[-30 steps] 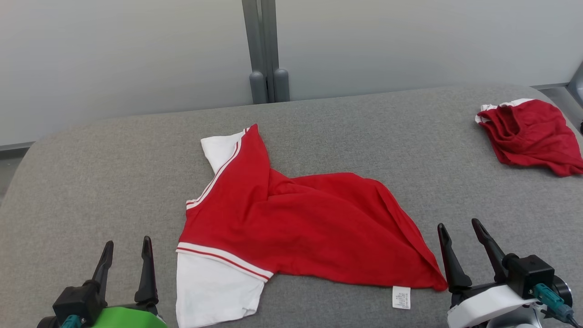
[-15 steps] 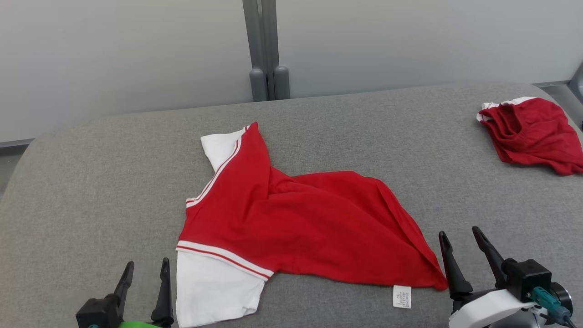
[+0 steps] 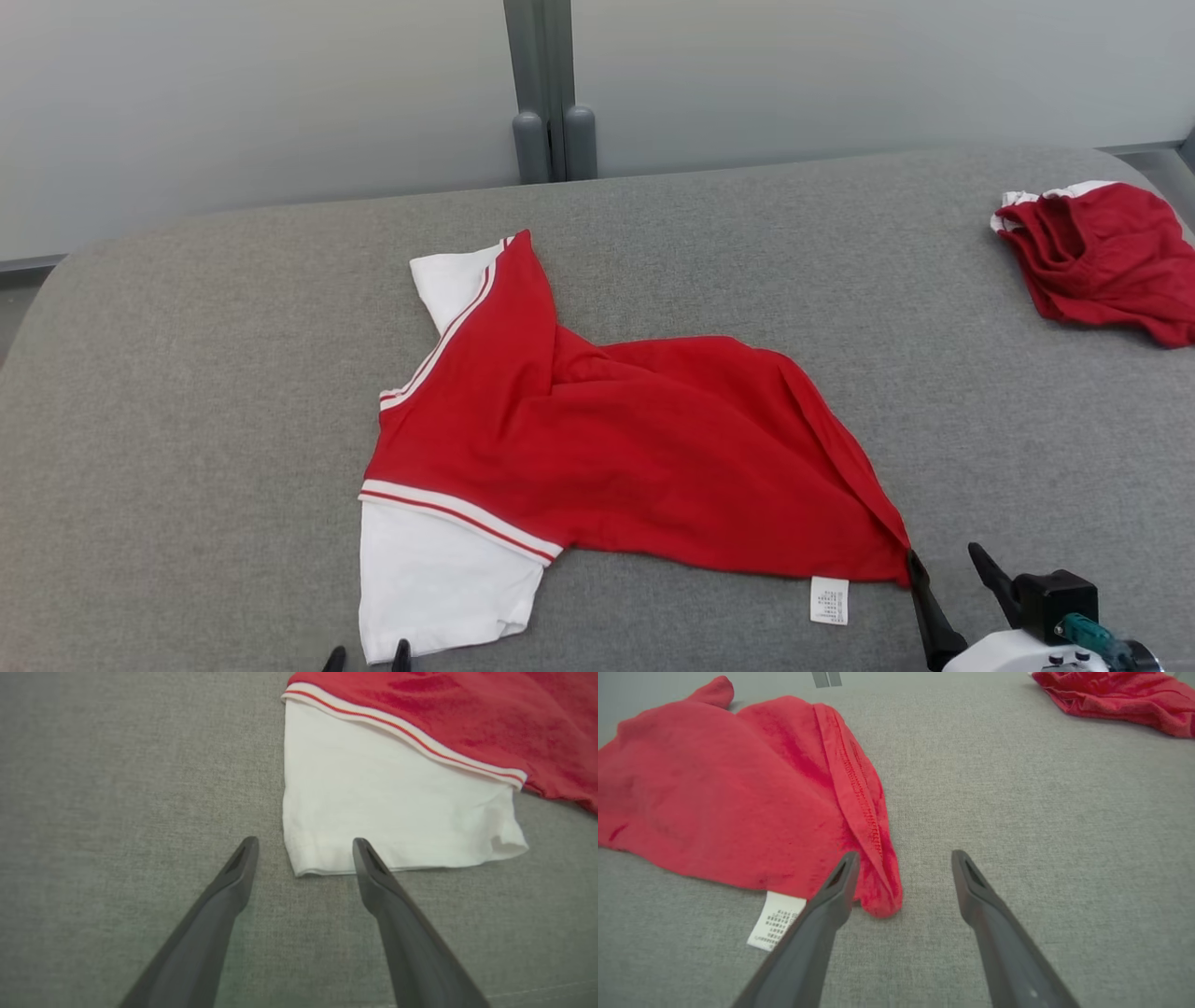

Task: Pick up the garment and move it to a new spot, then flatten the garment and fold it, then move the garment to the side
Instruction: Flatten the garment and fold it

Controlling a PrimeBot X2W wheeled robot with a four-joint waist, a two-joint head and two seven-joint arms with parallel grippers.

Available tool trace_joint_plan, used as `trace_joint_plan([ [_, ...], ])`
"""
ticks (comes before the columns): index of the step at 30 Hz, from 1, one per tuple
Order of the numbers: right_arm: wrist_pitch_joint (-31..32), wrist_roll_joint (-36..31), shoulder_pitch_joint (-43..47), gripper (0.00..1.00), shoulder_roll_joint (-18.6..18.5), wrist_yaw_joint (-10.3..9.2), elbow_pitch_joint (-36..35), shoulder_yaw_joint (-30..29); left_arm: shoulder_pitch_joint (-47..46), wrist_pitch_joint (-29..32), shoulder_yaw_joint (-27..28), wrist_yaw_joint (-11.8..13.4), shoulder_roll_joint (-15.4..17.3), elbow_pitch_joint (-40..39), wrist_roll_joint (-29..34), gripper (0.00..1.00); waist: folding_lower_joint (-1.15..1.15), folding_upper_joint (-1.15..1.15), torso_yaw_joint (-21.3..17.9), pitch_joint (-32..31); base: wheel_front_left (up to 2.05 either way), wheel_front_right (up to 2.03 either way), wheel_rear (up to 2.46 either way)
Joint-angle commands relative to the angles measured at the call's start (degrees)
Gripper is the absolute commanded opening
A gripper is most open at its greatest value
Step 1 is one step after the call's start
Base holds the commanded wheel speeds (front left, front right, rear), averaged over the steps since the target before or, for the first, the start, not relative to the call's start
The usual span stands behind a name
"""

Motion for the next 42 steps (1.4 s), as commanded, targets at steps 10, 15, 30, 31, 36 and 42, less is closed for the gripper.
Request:
trace_joint_plan([
  [10,-0.25,2.68,-5.53,1.00,0.74,-0.10,9.93,1.12,-4.88,0.15,-3.41,-0.12,-0.41,6.48,-2.46,1.00,0.00,0.00,0.82,2.95,0.00,0.00,0.00],
  [15,-0.01,5.61,-6.98,0.25,2.03,-0.04,14.26,4.80,-6.29,0.49,-7.47,-0.21,-1.01,9.13,-4.31,0.09,0.00,0.00,0.76,3.18,0.00,0.00,0.00],
  [30,-0.15,12.63,-11.54,0.00,0.28,-0.06,3.51,8.74,-11.33,0.03,-6.60,-0.12,1.59,-3.16,-4.88,0.00,0.00,0.00,0.23,4.31,0.00,0.00,0.00],
  [31,-0.15,12.84,-12.48,0.00,0.14,-0.06,2.46,9.14,-12.37,0.03,-6.44,-0.12,2.06,-4.32,-4.70,0.00,0.00,0.00,0.12,4.45,0.00,0.00,0.00],
  [36,-0.15,15.50,-19.10,0.00,-0.85,-0.06,-0.55,11.19,-20.01,0.03,-7.44,-0.12,5.10,-7.47,-4.59,0.00,0.00,0.00,-0.59,5.98,0.00,0.00,0.00],
  [42,-0.02,21.84,-32.76,0.00,-2.57,-0.06,0.42,13.46,-36.32,1.81,-13.37,-0.12,8.54,-7.41,-5.62,0.00,0.00,0.00,-0.99,10.89,0.00,0.00,0.00],
])
